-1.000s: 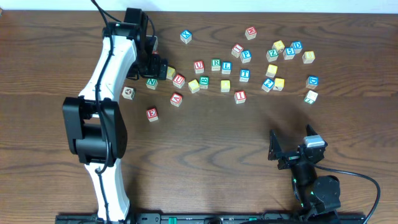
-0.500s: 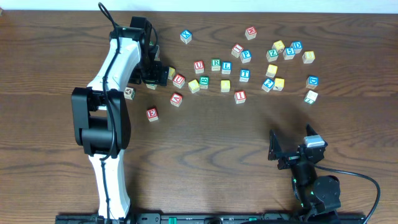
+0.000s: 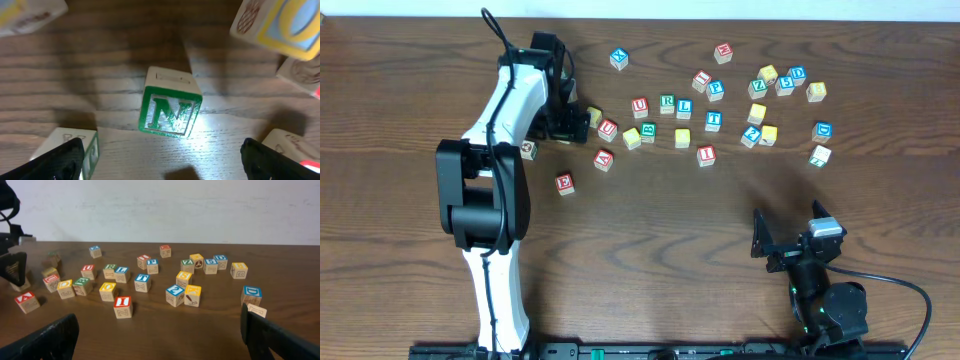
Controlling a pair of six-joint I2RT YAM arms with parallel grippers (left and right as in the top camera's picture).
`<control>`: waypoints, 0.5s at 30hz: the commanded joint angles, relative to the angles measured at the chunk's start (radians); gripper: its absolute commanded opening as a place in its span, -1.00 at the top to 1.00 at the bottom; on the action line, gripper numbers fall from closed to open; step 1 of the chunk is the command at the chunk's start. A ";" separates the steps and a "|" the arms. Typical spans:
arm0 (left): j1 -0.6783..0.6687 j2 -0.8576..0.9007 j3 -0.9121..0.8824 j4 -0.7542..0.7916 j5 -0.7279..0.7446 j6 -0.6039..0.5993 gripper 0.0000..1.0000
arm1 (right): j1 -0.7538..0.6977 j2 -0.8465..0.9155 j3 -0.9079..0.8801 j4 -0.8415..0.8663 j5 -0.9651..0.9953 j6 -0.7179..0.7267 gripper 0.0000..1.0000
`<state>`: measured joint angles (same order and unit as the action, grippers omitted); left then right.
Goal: Spell out NEURIPS
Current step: 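Lower the left gripper onto the green N block and close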
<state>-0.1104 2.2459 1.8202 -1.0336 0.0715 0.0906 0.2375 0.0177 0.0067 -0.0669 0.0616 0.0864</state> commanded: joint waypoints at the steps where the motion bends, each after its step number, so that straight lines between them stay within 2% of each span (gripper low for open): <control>1: 0.002 0.004 -0.027 0.012 -0.013 0.029 -0.96 | -0.008 -0.004 -0.001 -0.004 -0.001 -0.006 -0.98; 15: 0.002 0.004 -0.034 0.107 -0.013 0.047 -0.96 | -0.008 -0.004 -0.001 -0.004 -0.001 -0.006 -0.99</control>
<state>-0.1104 2.2459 1.7939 -0.9360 0.0715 0.1165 0.2375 0.0177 0.0067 -0.0669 0.0616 0.0864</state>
